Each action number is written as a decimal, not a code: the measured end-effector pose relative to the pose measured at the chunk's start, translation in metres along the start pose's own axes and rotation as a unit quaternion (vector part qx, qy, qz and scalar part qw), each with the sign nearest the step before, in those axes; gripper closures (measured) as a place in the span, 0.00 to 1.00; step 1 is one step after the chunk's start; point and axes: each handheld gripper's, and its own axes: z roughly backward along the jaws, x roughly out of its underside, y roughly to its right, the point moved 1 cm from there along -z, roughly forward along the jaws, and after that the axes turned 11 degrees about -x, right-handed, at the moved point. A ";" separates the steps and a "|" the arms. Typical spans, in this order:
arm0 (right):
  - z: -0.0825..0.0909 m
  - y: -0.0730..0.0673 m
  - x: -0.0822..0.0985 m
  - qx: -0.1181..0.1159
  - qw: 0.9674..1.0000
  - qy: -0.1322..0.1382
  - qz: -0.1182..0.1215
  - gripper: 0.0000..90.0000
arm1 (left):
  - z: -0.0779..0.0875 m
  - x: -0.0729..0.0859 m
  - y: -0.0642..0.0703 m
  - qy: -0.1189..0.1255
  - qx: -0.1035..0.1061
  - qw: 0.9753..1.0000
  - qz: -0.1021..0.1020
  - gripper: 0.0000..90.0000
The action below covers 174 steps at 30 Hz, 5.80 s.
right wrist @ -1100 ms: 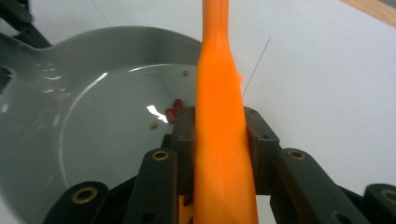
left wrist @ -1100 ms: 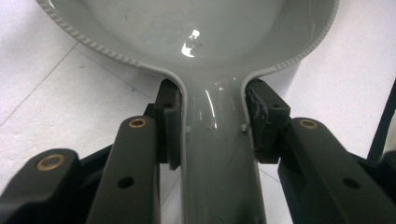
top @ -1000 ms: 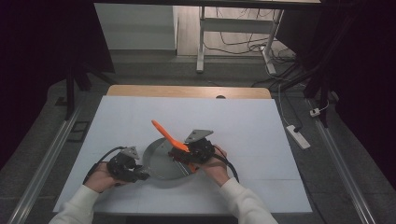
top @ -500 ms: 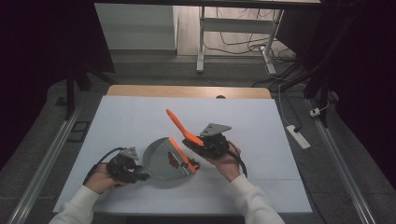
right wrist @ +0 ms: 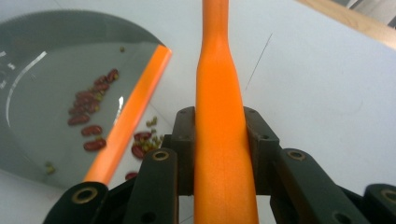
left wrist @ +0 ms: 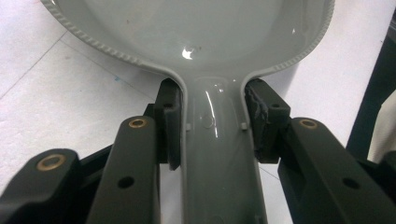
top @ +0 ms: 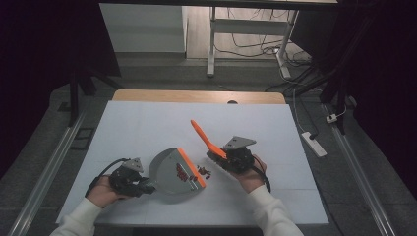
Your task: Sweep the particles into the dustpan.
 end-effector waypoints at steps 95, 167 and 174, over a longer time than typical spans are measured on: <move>-0.012 -0.058 0.017 -0.054 0.999 -0.009 -0.002 0.78 | -0.001 0.000 0.016 -0.005 0.022 1.000 -0.008 0.69; 0.050 -0.007 0.047 -0.006 0.994 0.070 -0.084 0.78 | 0.016 0.014 -0.005 0.084 -0.041 0.988 0.123 0.69; 0.055 0.002 0.051 0.000 0.994 0.069 -0.088 0.78 | 0.018 0.015 -0.008 0.094 -0.062 0.983 0.147 0.69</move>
